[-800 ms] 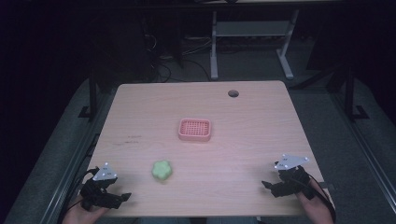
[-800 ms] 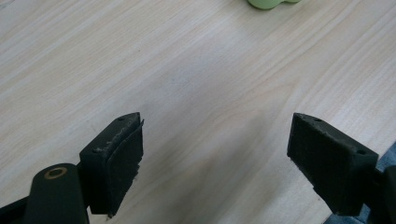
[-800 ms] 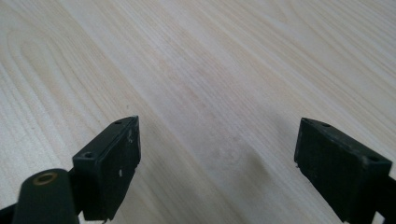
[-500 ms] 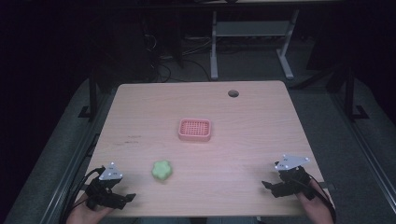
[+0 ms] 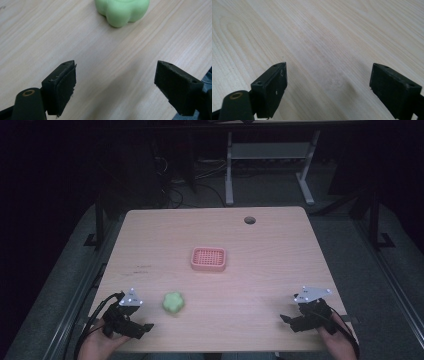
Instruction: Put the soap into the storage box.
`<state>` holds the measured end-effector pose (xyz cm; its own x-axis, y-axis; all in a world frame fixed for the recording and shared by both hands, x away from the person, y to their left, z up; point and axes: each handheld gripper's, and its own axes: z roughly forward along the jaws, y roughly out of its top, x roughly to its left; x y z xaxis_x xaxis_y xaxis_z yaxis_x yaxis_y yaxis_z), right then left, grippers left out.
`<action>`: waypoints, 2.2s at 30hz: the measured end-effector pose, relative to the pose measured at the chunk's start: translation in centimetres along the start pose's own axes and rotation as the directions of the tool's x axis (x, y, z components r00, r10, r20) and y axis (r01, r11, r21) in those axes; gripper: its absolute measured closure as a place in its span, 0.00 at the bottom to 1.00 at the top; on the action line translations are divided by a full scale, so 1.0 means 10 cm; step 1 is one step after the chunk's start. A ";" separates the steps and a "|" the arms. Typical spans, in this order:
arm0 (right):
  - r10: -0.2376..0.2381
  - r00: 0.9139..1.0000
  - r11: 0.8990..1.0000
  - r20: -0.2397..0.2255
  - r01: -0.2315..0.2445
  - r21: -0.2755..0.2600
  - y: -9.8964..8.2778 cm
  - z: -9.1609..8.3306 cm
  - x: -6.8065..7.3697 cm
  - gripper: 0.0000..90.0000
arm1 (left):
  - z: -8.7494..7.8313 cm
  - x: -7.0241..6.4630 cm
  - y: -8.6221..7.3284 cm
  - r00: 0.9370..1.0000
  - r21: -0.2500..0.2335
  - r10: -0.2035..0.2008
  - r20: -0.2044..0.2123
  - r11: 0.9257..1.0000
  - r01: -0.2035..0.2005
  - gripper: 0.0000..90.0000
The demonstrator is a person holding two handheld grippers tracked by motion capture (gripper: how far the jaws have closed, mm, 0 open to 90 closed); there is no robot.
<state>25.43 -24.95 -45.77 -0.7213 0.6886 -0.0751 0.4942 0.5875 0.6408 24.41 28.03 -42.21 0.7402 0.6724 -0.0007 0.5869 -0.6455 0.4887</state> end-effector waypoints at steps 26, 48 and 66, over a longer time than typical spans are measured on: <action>-0.004 1.000 1.000 -0.003 0.004 -0.010 -0.01 -0.01 -0.01 0.16 | 0.14 -0.03 0.48 0.998 0.051 0.042 0.036 0.998 -0.044 0.19; -0.005 1.000 1.000 -0.005 0.005 -0.010 -0.01 -0.01 -0.01 0.16 | 0.22 0.00 0.72 0.999 0.079 0.005 0.050 0.997 -0.009 0.19; -0.008 1.000 1.000 -0.011 0.008 -0.007 0.00 -0.01 0.00 0.16 | 0.41 -0.02 0.94 0.999 0.142 -0.011 0.049 0.990 0.004 0.19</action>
<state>25.33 -24.98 -45.70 -0.7305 0.6792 -0.0716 0.4849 0.5896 0.6459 31.14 20.32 -41.16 0.7487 0.6610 -0.0494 0.6306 -0.6874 0.3603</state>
